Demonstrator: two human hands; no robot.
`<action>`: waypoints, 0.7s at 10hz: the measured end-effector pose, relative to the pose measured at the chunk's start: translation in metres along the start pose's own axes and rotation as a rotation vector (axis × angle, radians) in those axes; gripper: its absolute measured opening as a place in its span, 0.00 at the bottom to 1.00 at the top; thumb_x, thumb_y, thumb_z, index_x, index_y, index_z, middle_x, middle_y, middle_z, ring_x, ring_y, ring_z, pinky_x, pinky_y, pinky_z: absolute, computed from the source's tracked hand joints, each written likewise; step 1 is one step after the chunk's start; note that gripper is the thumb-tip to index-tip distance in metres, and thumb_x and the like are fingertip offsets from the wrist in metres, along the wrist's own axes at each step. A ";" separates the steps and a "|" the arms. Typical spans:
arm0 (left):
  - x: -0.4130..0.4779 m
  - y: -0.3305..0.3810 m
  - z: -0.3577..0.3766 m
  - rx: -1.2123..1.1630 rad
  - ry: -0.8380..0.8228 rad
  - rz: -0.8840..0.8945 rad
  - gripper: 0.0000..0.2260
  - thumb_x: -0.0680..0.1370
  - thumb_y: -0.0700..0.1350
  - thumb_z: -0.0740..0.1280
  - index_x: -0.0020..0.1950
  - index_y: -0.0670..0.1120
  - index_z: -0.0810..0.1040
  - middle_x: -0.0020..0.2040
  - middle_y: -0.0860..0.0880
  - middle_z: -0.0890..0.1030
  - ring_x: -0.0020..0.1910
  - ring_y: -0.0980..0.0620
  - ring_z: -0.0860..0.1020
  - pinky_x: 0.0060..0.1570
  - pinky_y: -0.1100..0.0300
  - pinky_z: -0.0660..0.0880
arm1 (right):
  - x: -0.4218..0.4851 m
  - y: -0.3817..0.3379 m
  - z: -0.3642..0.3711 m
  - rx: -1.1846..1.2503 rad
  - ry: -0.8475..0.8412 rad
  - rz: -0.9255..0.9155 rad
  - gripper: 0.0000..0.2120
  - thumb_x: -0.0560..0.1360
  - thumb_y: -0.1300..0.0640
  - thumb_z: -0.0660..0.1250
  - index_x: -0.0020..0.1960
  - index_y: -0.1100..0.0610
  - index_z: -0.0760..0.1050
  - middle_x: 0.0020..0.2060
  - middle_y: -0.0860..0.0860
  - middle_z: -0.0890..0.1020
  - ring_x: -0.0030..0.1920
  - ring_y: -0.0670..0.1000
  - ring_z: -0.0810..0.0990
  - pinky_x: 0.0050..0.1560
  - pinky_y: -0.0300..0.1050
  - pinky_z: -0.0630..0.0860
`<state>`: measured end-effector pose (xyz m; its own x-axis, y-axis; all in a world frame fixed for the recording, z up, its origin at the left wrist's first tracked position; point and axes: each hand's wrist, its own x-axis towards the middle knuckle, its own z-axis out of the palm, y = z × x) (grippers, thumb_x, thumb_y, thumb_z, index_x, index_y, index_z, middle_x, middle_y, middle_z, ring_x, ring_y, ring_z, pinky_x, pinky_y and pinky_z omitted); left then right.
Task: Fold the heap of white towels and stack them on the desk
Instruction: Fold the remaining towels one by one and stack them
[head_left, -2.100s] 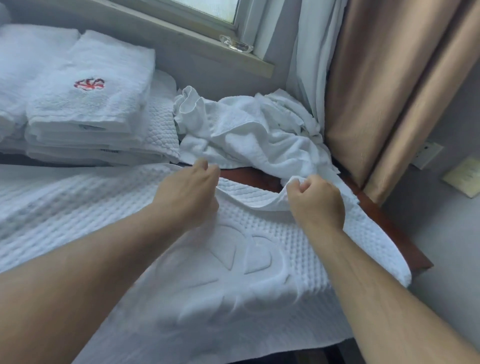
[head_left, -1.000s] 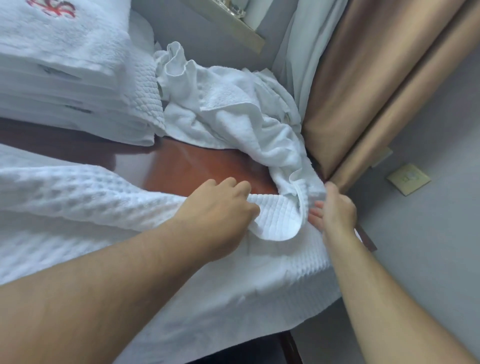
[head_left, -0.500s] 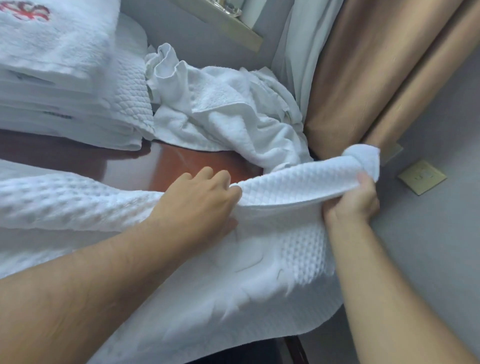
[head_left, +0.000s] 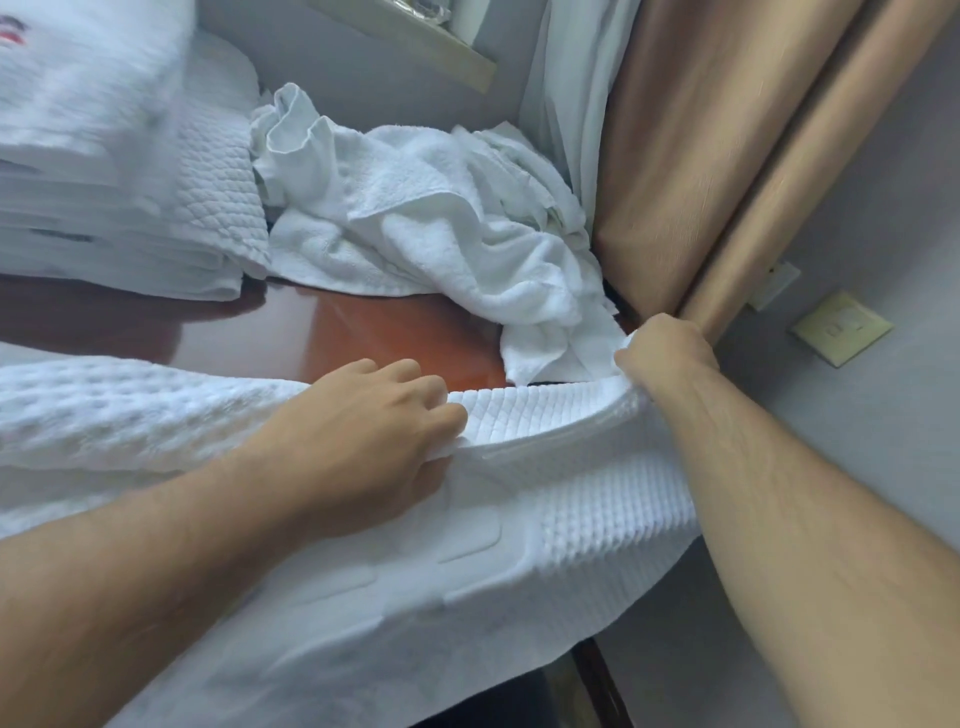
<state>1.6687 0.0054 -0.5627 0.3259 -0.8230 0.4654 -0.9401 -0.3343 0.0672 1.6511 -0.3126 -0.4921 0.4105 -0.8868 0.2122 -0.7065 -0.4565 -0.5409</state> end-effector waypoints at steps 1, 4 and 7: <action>0.000 0.001 0.000 0.005 0.036 0.007 0.12 0.78 0.55 0.51 0.41 0.52 0.68 0.40 0.53 0.74 0.40 0.47 0.73 0.38 0.51 0.73 | 0.008 -0.013 -0.003 0.182 -0.064 0.105 0.16 0.81 0.59 0.61 0.65 0.66 0.75 0.60 0.60 0.80 0.57 0.61 0.80 0.49 0.48 0.76; 0.001 0.002 0.001 0.047 0.134 -0.126 0.10 0.78 0.51 0.64 0.42 0.48 0.68 0.34 0.49 0.72 0.30 0.42 0.74 0.22 0.54 0.68 | -0.009 0.033 0.003 0.953 -0.089 0.305 0.12 0.82 0.59 0.60 0.63 0.62 0.74 0.51 0.53 0.80 0.39 0.47 0.83 0.37 0.41 0.81; 0.003 0.004 -0.001 0.148 0.106 -0.127 0.11 0.78 0.46 0.64 0.39 0.47 0.65 0.30 0.49 0.68 0.26 0.44 0.69 0.24 0.55 0.59 | -0.030 0.070 0.031 0.775 0.056 0.094 0.09 0.74 0.47 0.62 0.40 0.46 0.80 0.37 0.40 0.84 0.43 0.43 0.82 0.41 0.42 0.76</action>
<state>1.6660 0.0019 -0.5600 0.4211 -0.7194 0.5524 -0.8647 -0.5023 0.0050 1.6073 -0.3162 -0.5613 0.3248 -0.9310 0.1668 -0.1241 -0.2168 -0.9683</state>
